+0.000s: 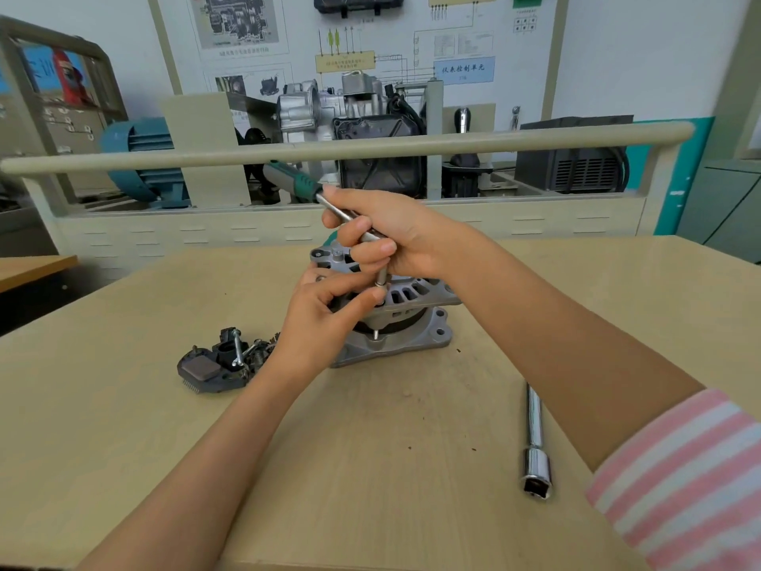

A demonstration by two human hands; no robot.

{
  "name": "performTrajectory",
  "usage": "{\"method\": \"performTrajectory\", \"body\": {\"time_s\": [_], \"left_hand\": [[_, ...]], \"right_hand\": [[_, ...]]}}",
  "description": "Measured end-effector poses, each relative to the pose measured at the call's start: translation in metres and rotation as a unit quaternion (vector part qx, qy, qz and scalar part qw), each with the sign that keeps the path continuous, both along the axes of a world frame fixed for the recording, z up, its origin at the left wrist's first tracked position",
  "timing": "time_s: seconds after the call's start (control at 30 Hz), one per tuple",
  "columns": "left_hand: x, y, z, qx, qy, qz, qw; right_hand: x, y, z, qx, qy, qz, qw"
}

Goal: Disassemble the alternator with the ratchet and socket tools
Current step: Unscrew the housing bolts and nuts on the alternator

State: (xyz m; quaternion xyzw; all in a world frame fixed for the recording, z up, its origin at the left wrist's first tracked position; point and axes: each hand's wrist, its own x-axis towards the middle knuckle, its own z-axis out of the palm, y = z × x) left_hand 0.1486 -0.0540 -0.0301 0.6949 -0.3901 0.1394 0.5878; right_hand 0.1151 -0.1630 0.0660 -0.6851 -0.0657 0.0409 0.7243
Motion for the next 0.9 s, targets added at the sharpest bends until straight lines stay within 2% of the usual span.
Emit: {"method": "performTrajectory", "body": {"time_s": [0.07, 0.13, 0.2, 0.23, 0.3, 0.37, 0.5, 0.57, 0.67, 0.8, 0.9], "left_hand": [[0.000, -0.001, 0.000, -0.003, 0.012, -0.008, 1.000], [0.002, -0.001, -0.002, -0.005, 0.012, 0.001, 1.000], [0.003, -0.001, -0.003, 0.000, -0.006, 0.018, 1.000], [0.003, -0.002, -0.003, 0.002, -0.009, 0.025, 1.000], [0.003, -0.003, -0.004, 0.004, -0.011, 0.037, 0.999], [0.004, -0.003, -0.003, 0.012, -0.020, 0.054, 0.998], [0.001, -0.002, -0.003, 0.017, -0.022, 0.049, 0.998], [0.001, -0.001, -0.002, 0.020, -0.018, 0.038, 0.999], [0.003, 0.000, -0.003, 0.019, -0.007, 0.026, 0.999], [0.006, -0.001, -0.003, 0.009, -0.010, 0.022, 1.000], [0.006, -0.001, -0.003, 0.000, -0.024, 0.017, 1.000]], "right_hand": [[0.000, 0.009, -0.007, 0.054, -0.058, -0.127, 0.989], [0.000, 0.016, -0.019, 0.159, -0.113, -0.274, 0.942], [0.002, 0.018, -0.026, 0.265, -0.132, -0.341, 0.892], [0.003, 0.017, -0.026, 0.295, -0.125, -0.341, 0.884], [0.002, 0.013, -0.022, 0.295, -0.099, -0.315, 0.896], [0.002, 0.009, -0.017, 0.261, -0.072, -0.268, 0.925], [0.003, -0.001, -0.008, 0.126, -0.012, -0.062, 0.990], [0.005, -0.006, -0.003, 0.059, 0.014, 0.033, 0.998], [0.007, -0.009, 0.003, 0.000, 0.045, 0.131, 0.990], [0.010, -0.009, 0.003, 0.011, 0.060, 0.157, 0.986], [0.006, -0.008, -0.002, 0.071, 0.036, 0.111, 0.991]]}}
